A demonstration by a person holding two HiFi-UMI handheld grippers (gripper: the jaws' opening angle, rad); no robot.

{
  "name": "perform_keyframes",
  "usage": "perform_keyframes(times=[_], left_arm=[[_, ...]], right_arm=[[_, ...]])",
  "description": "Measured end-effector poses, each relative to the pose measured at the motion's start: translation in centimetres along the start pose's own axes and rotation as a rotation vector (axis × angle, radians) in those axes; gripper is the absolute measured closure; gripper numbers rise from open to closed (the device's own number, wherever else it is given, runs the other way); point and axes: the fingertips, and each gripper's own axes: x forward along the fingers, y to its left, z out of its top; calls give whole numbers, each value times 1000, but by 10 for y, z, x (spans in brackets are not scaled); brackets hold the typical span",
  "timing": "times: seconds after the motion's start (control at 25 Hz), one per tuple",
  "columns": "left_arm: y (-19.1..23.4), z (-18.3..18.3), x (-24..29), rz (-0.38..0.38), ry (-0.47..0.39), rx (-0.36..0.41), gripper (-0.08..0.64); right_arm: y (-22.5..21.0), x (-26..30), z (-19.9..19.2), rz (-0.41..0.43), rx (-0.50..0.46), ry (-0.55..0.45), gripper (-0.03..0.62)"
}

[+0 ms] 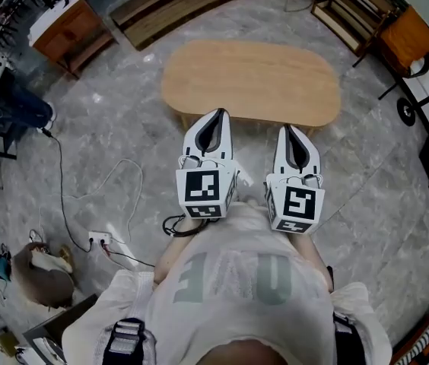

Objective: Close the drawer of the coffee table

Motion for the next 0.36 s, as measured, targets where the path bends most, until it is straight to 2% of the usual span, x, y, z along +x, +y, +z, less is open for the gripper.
perform_keyframes(times=[0.36], left_arm=[[9,-1,-3,2,4,-15,552]], right_arm=[[15,13,-7,52,24,32,586]])
